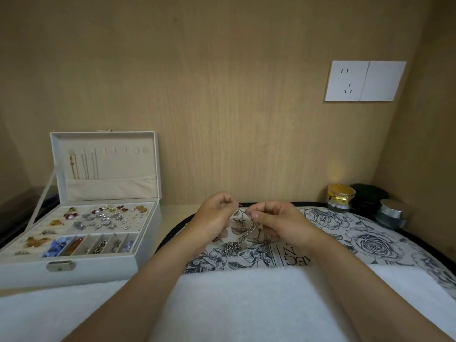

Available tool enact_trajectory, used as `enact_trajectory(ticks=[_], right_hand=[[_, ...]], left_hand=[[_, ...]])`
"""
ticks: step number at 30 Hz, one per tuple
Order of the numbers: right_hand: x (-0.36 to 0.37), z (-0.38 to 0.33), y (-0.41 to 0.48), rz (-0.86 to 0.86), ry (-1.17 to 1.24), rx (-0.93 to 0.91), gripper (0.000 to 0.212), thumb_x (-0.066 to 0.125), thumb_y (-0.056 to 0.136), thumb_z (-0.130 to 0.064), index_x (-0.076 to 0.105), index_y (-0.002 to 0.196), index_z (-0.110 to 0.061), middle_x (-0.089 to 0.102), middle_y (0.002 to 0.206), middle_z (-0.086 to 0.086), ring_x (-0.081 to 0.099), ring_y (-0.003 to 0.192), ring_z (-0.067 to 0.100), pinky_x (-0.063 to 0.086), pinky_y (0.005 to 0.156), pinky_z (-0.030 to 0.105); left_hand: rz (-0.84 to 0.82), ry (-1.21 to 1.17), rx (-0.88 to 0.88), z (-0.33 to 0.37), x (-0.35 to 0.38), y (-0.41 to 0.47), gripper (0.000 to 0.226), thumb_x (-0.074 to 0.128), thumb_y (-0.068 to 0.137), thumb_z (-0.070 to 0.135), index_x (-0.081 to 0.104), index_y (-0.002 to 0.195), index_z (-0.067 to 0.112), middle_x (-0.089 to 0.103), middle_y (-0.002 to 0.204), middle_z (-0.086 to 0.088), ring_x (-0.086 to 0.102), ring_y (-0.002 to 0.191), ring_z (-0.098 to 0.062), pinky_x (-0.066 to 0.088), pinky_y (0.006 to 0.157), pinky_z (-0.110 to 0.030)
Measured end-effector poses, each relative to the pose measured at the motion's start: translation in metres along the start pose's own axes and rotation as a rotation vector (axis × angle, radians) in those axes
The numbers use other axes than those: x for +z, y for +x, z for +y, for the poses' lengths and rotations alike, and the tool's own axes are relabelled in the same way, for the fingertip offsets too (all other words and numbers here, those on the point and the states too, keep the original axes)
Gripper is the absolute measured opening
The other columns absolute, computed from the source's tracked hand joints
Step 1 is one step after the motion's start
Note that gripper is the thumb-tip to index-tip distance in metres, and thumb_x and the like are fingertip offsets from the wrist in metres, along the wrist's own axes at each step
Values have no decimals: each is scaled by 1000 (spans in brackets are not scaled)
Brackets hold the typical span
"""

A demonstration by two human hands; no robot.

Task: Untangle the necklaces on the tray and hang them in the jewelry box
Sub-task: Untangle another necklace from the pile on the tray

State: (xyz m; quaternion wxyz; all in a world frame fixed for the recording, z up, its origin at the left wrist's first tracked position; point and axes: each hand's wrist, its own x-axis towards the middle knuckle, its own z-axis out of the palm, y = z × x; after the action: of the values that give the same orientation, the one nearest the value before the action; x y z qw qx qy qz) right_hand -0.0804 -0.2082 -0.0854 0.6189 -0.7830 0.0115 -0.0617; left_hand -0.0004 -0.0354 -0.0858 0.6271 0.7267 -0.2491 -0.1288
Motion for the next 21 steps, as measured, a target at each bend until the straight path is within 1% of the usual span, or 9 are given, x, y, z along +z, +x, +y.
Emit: enact_trajectory(ticks=[1, 4, 5, 7, 10, 14, 16, 18, 21], right_hand=[[-2, -2, -1, 5, -40, 4, 14, 70, 92, -17, 74, 105, -14, 60, 64, -7, 46, 53, 11, 39, 52, 20], [-8, 2, 0, 86, -205, -14, 9, 78, 86, -21, 78, 94, -21, 73, 82, -1, 64, 74, 7, 52, 78, 23], [-10, 5, 1, 131, -254, -25, 5, 78, 86, -21, 79, 90, -21, 75, 84, -1, 65, 76, 5, 53, 80, 26], [-12, 13, 5, 226, -356, -46, 5, 75, 88, -24, 78, 84, -24, 75, 84, -5, 65, 74, 2, 54, 76, 28], [-16, 21, 9, 328, -518, -64, 10, 71, 91, -28, 76, 83, -27, 72, 86, -11, 63, 81, 3, 47, 72, 24], [-20, 27, 13, 379, -695, -67, 8, 68, 93, -25, 76, 91, -25, 66, 99, -8, 58, 85, 3, 44, 71, 22], [-21, 30, 13, 372, -771, -63, 13, 68, 93, -23, 74, 105, -24, 62, 107, -6, 56, 90, 6, 42, 77, 20], [-22, 31, 11, 351, -816, -114, 19, 70, 92, -23, 72, 110, -27, 60, 111, -7, 52, 101, 8, 41, 88, 23], [-19, 22, 6, 265, -832, -189, 8, 74, 85, -27, 74, 87, -35, 63, 96, -18, 55, 96, 4, 47, 86, 27]], left_hand=[[16, 101, 36, -1, -2, 1, 13, 57, 98, 23, 61, 90, 14, 48, 58, 9, 39, 51, -10, 38, 48, -26], [12, 443, 226, -6, -9, 2, 6, 62, 95, 26, 64, 90, 23, 53, 68, 4, 45, 58, -9, 42, 57, -26], [7, 556, 295, -8, -12, 2, 5, 63, 94, 26, 63, 90, 25, 56, 70, 3, 47, 59, -8, 44, 59, -26], [-1, 718, 407, -13, -16, 2, 7, 61, 95, 22, 57, 91, 26, 59, 75, 0, 49, 62, -11, 44, 61, -27], [4, 764, 509, -23, -21, 7, 17, 59, 94, 11, 50, 87, 24, 55, 82, 3, 46, 73, -7, 39, 64, -22], [10, 839, 506, -41, -24, 16, 24, 60, 95, 8, 71, 102, 28, 55, 105, 10, 43, 103, -7, 36, 90, -22], [44, 937, 533, -47, -20, 16, 22, 61, 96, 15, 74, 108, 29, 57, 114, 10, 41, 110, -7, 33, 98, -27], [85, 973, 596, -46, -13, 13, 20, 61, 96, 22, 74, 109, 30, 58, 118, 11, 43, 114, -9, 30, 99, -27], [34, 943, 636, -38, -1, 7, 21, 59, 95, 34, 72, 112, 33, 59, 110, 16, 45, 109, -5, 29, 98, -26]])
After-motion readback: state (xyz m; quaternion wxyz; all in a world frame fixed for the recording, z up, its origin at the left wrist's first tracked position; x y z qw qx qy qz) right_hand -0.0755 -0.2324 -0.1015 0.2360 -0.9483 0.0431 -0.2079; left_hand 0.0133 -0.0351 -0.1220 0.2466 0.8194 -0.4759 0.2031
